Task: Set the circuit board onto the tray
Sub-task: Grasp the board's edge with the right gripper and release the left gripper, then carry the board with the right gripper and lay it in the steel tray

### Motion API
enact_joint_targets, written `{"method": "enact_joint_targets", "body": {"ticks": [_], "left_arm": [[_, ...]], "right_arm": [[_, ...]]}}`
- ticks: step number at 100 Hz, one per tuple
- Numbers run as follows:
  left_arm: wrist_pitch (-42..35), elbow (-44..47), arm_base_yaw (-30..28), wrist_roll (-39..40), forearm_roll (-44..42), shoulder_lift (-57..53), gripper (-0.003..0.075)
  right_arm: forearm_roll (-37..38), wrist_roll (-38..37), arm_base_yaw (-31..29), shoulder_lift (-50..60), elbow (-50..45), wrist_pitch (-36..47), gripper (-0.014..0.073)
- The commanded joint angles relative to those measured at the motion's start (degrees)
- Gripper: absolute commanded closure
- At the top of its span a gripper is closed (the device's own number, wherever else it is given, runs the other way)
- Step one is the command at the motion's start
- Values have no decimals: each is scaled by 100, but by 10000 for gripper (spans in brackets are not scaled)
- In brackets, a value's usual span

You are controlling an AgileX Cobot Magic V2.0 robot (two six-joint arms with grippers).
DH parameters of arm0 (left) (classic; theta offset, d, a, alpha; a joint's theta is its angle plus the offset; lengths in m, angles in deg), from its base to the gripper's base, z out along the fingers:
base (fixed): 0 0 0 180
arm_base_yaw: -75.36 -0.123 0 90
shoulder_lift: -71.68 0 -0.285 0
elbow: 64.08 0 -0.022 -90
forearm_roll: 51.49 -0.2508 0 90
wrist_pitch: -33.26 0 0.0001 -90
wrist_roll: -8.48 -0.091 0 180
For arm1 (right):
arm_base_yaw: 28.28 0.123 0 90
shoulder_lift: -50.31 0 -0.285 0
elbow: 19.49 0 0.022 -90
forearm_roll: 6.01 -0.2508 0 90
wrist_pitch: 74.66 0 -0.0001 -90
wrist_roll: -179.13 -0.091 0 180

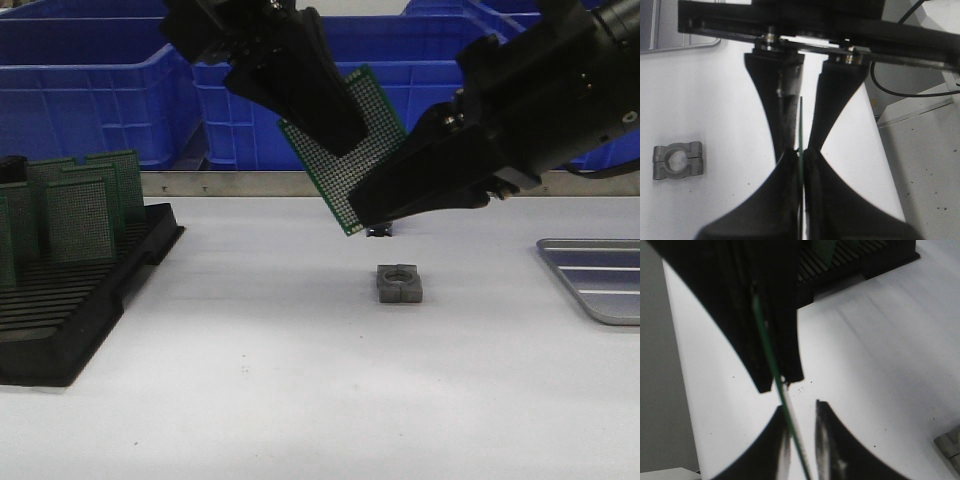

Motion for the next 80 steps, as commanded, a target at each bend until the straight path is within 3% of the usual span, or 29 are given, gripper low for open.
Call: {"method": "enact_joint_targets", "body": {"ticks": [1, 13, 20, 32, 42, 65, 80], "left_arm": [[359, -180, 43, 50, 362, -297, 740], [359, -180, 43, 50, 385, -297, 696], [359, -180, 43, 50, 411, -297, 596], [347, -180, 18, 50, 411, -297, 339], [288, -271, -79, 50, 389, -297, 212], [298, -829, -637, 244, 275, -297, 191], [298, -852, -924, 244, 275, -297, 192]], "right_arm": [[-374, 66, 15, 156, 177, -242, 659], [-381, 66, 15, 156, 177, -379, 660], [-381, 66, 15, 156, 177, -417, 660], [-381, 17, 15, 156, 177, -424, 660], [-381, -502, 8, 156, 171, -374, 660], [-315, -2171, -614, 156, 156, -156, 660], [-116, -2585, -1486, 112, 156, -11, 660]]}}
